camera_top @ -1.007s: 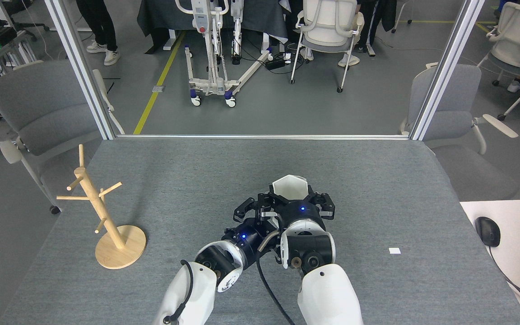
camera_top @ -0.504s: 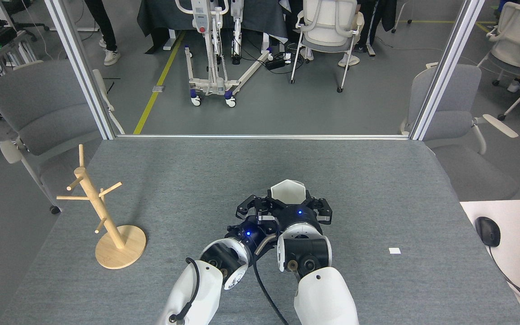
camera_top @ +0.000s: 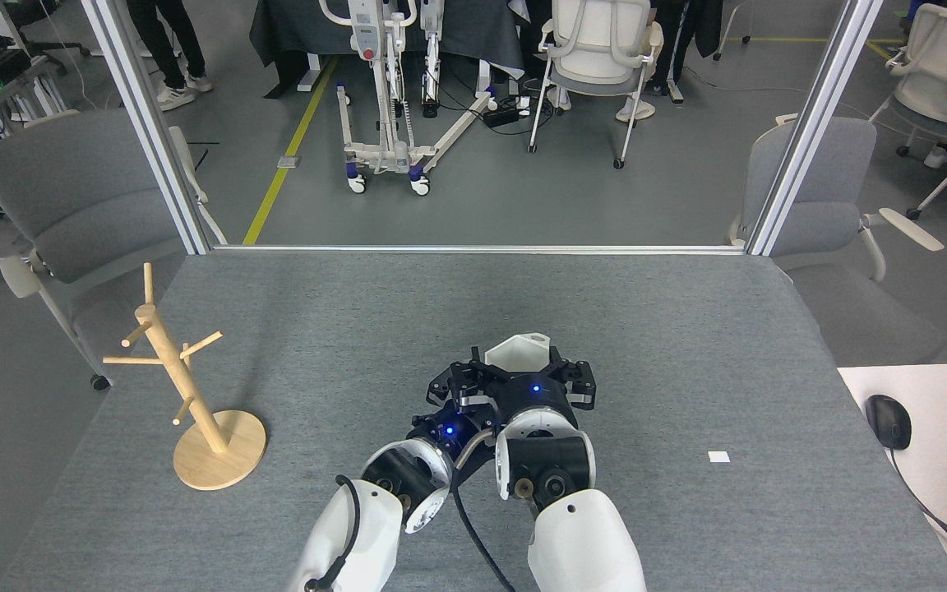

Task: Hang cup on storage rack
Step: 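Pull the cup with the left gripper toward the robot, retract right gripper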

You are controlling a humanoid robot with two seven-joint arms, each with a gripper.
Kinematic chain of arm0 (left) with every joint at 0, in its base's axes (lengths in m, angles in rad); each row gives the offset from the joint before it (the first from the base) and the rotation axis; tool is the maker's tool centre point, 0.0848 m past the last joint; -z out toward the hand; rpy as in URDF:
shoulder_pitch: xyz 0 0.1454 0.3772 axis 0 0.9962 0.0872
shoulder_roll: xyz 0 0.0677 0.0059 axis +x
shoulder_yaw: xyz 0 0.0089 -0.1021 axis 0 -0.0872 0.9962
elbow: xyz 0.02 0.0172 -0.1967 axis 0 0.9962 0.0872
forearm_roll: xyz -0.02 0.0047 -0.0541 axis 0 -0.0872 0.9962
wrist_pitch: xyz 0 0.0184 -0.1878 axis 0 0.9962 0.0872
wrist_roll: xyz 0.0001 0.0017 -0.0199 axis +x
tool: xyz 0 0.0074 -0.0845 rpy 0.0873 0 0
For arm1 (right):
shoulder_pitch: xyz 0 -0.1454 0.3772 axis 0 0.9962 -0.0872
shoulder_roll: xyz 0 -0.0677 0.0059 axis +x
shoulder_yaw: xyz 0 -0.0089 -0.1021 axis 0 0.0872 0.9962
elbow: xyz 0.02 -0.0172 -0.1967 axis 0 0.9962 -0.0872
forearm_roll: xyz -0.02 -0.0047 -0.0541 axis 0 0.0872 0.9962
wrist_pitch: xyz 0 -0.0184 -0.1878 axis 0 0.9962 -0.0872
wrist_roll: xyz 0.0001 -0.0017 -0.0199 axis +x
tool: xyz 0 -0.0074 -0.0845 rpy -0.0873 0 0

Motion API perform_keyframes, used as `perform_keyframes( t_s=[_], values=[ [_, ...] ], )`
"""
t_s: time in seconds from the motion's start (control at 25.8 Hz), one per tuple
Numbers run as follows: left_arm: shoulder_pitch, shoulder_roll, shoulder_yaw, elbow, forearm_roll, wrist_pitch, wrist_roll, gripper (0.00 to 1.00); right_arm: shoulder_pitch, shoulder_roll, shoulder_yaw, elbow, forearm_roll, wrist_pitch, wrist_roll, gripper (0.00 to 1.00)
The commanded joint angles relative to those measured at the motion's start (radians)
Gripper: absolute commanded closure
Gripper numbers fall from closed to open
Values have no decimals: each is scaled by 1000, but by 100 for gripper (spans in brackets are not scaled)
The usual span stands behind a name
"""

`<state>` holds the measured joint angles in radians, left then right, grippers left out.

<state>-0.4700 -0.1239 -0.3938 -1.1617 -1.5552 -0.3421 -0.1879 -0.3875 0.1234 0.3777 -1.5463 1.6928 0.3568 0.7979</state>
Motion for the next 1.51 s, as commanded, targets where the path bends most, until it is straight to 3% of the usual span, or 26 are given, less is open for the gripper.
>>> perform_keyframes(
  t_s=[0.0, 0.27, 0.39, 0.5, 0.7, 0.77, 0.89, 1.01, 1.12, 1.28, 1.47],
  values=[
    [16, 1, 1, -10, 0, -100, 5, 100, 9, -1, 20, -3, -8, -24, -63, 0],
    [47, 3, 3, -9, 0, -98, 7, 100, 12, -2, -14, -3, -182, -22, -525, 1],
    [65, 3, 3, -13, 0, -103, 7, 100, 12, -5, -76, -1, -223, -27, -749, 1],
    [74, 10, 3, -18, 0, -106, 8, 100, 7, -16, -155, -1, -246, -50, -882, 1],
    [111, 78, 3, -133, -2, -103, 7, 100, 18, -24, -464, 37, -283, -325, -927, 0],
    [154, 110, 3, -207, -2, -101, 7, 100, 50, -80, -546, 80, -277, -435, -922, 0],
    [238, 173, 4, -309, -2, -101, 7, 100, 82, -208, -571, 129, -278, -470, -922, 0],
    [314, 219, 10, -381, -3, -98, 11, 100, 134, -269, -576, 172, -277, -501, -921, 0],
    [398, 283, 58, -470, -2, -100, 51, 100, 207, -300, -582, 173, -262, -607, -916, 0],
    [496, 365, 139, -532, -2, -100, 119, 100, 299, -307, -648, 170, -182, -783, -916, 0],
    [633, 432, 323, -536, -2, -106, 232, 100, 320, -300, -654, 173, -148, -750, -914, 0]
  ],
)
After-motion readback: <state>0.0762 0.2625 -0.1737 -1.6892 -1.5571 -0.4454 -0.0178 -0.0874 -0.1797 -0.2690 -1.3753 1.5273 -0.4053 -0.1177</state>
